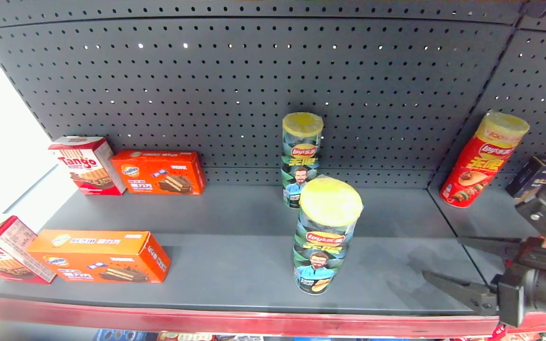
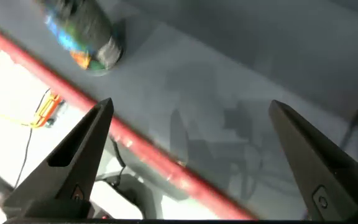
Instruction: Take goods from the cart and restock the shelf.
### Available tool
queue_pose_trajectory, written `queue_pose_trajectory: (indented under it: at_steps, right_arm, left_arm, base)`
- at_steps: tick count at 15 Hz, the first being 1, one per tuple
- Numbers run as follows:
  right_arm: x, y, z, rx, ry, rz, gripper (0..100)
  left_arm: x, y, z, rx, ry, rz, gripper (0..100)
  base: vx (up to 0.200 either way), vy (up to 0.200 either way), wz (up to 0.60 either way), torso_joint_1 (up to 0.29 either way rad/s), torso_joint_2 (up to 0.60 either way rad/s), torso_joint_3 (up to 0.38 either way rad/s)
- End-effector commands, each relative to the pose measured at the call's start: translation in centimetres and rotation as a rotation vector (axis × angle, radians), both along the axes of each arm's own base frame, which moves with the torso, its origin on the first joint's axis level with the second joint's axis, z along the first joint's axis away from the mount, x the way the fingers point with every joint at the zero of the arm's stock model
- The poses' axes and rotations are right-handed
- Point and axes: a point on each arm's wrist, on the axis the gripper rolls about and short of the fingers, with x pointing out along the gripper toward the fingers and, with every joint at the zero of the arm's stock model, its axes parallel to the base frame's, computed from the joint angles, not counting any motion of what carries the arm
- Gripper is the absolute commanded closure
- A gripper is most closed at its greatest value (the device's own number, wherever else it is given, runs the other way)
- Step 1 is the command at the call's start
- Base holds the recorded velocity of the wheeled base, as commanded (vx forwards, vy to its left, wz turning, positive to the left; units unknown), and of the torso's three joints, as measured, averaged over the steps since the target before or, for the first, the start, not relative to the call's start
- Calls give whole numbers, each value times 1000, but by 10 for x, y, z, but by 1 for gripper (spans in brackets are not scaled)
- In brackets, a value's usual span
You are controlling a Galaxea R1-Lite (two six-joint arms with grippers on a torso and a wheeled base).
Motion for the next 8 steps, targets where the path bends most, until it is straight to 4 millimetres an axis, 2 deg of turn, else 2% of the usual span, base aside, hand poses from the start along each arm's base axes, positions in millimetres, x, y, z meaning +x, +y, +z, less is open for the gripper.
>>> queue_pose_trajectory:
  at_steps: [1, 4, 8]
  right_arm:
    - [25, 21, -8, -34, 68, 36, 0]
    - [26, 37, -15, -55, 98, 106, 0]
    - [38, 55, -16, -66, 111, 147, 0]
  left_arm:
    - [0, 0, 0, -1, 4, 1, 0]
    - [0, 0, 0, -1, 4, 1, 0]
    - [0, 0, 0, -1, 2, 1, 0]
  base:
    - [0, 0, 0, 0, 0, 0]
    - [0, 0, 0, 0, 0, 0]
    - [0, 0, 0, 0, 0, 0]
